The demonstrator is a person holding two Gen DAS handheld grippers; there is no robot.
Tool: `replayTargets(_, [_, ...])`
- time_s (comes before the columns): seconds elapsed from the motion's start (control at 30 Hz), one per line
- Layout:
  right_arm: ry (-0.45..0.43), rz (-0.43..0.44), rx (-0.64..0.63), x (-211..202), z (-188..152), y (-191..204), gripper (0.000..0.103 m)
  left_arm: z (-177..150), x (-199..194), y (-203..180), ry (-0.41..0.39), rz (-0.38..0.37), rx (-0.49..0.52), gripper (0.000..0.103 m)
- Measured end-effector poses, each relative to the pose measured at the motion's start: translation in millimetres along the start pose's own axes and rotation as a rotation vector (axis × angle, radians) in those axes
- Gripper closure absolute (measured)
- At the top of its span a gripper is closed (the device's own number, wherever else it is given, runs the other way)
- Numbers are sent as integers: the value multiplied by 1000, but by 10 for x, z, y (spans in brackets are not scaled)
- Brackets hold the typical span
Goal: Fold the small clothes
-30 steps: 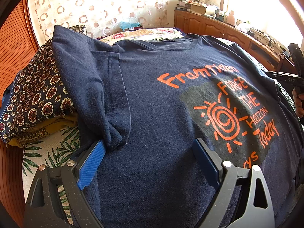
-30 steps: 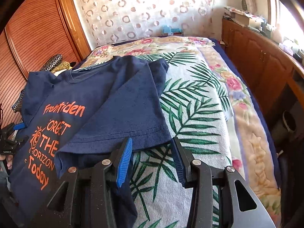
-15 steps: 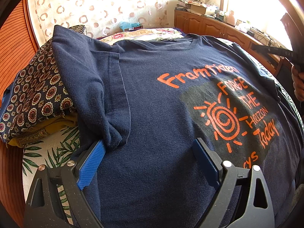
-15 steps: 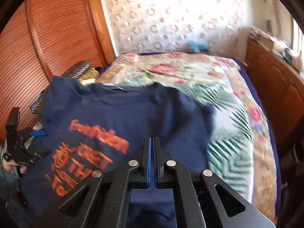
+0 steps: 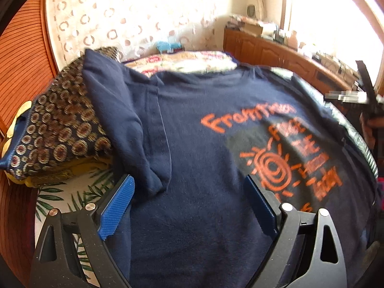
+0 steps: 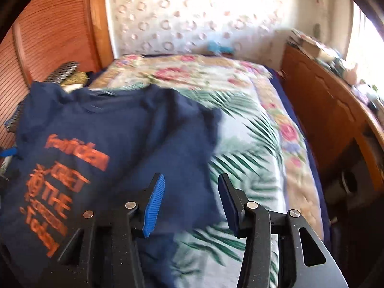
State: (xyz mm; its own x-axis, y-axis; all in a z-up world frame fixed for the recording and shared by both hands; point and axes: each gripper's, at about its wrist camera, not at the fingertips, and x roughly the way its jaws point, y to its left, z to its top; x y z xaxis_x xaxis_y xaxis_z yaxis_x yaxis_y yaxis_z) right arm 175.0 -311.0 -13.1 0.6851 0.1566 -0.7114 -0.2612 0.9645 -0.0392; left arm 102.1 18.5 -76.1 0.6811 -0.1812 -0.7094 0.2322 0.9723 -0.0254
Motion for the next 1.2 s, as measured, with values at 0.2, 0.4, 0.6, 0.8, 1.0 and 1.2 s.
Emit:
replayTargets(0.2, [51, 28, 18, 104, -53, -94, 61, 73, -216, 0, -80, -18, -37, 11])
replayTargets(0.4, [53, 49, -7, 165, -6, -69, 100, 44, -262, -88, -91, -22, -20, 11])
replayTargets(0.6, [-30, 111, -36, -37, 188, 109, 101, 32, -319, -103, -107, -22, -20, 11])
replayTargets(0.8, [-81, 194, -95, -111, 470, 500, 101, 12, -380, -68, -119, -21, -31, 11])
replayTargets(1.0, [-69, 238, -142, 81, 683, 856, 101, -2, -406, -65, -123, -21, -32, 11])
replayTargets(1.2, [-64, 245, -128, 191, 768, 898, 86, -14, -431, -47, -127, -18, -34, 11])
